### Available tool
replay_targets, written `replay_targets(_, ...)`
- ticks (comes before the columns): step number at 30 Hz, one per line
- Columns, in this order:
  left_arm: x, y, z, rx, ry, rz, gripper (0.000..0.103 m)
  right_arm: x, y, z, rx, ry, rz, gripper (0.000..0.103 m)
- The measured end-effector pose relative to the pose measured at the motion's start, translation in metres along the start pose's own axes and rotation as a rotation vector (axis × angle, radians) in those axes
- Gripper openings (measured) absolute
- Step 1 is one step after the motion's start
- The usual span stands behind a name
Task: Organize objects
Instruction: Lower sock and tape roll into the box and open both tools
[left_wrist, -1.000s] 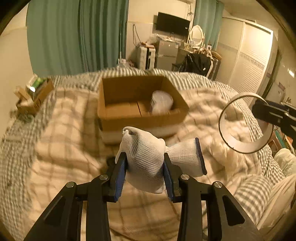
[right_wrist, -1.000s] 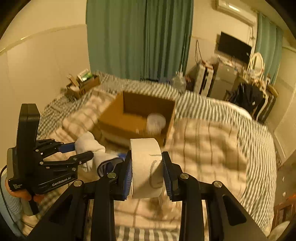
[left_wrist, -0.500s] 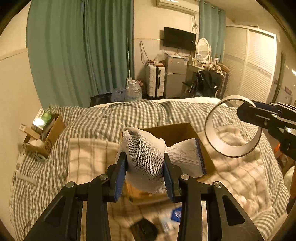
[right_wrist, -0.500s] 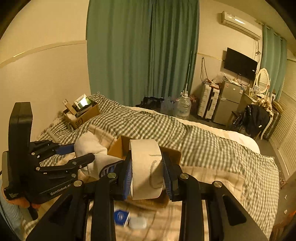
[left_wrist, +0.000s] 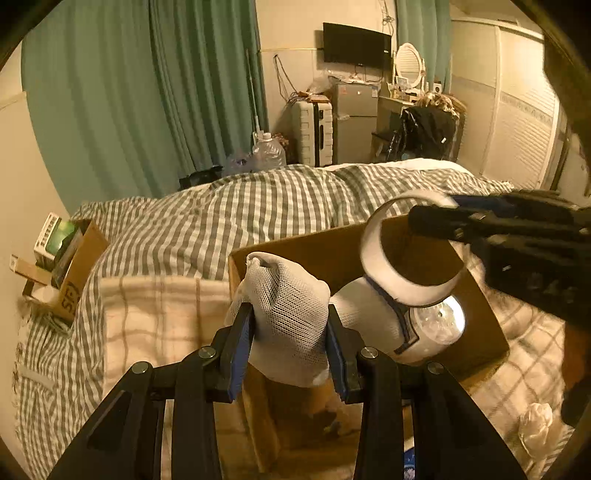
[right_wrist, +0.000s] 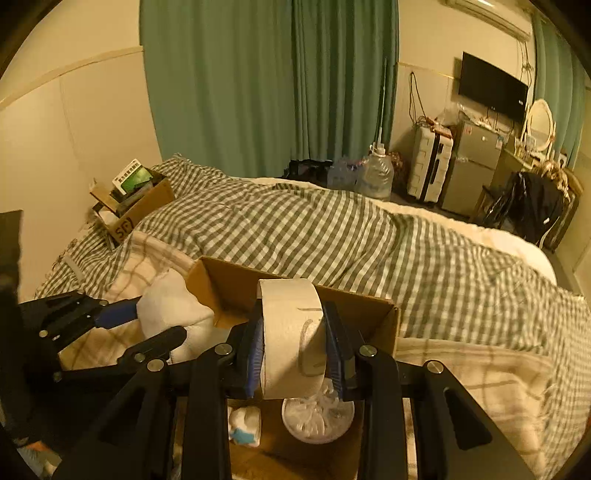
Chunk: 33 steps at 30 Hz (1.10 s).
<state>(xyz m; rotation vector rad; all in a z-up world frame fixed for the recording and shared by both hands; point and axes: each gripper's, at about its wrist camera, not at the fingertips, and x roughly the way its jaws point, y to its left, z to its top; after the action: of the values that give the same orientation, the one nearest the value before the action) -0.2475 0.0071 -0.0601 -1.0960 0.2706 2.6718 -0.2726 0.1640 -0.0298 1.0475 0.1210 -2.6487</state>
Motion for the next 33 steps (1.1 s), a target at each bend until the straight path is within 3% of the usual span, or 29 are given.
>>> replay_targets(5, -0.003, -0.006, 0.009, -0.008, -0.006, -0.039, 0.039, -0.002, -0.018, -0.001, 0.056, -0.04, 0.023, 0.031)
replay_targets(6, -0.006, -0.008, 0.01, -0.007, -0.006, -0.053, 0.041, -0.005, -0.022, -0.001, 0.076, -0.042, 0.041, 0.037)
replay_targets(7, -0.008, -0.011, 0.012, -0.008, -0.007, -0.06, 0.044, -0.009, -0.023, 0.0, 0.092, -0.043, 0.052, 0.051)
replay_targets(9, -0.017, -0.015, 0.013, -0.015, -0.009, -0.072, 0.053, -0.021, -0.029, 0.003, 0.114, -0.045, 0.052, 0.065)
replay_targets(11, -0.03, -0.018, 0.015, -0.004, -0.007, -0.062, 0.07, -0.042, -0.032, 0.006, 0.112, -0.06, 0.03, 0.065)
replay_targets(13, -0.044, -0.019, 0.016, 0.003, -0.017, -0.041, 0.079, -0.061, -0.032, 0.008, 0.1, -0.06, 0.005, 0.066)
replay_targets(15, -0.063, -0.019, 0.015, 0.0, -0.034, -0.029, 0.082, -0.085, -0.033, 0.01, 0.086, -0.075, -0.018, 0.068)
replay_targets(17, -0.088, -0.016, 0.011, -0.013, -0.044, -0.023, 0.095, -0.111, -0.03, 0.01, 0.074, -0.086, -0.04, 0.071)
replay_targets(25, -0.159, -0.004, -0.028, -0.05, -0.075, 0.033, 0.102, -0.208, -0.011, -0.027, 0.022, -0.099, -0.107, 0.078)
replay_targets(33, -0.195, -0.004, -0.088, -0.06, -0.065, 0.073, 0.103, -0.247, 0.02, -0.105, -0.009, -0.071, -0.146, 0.083)
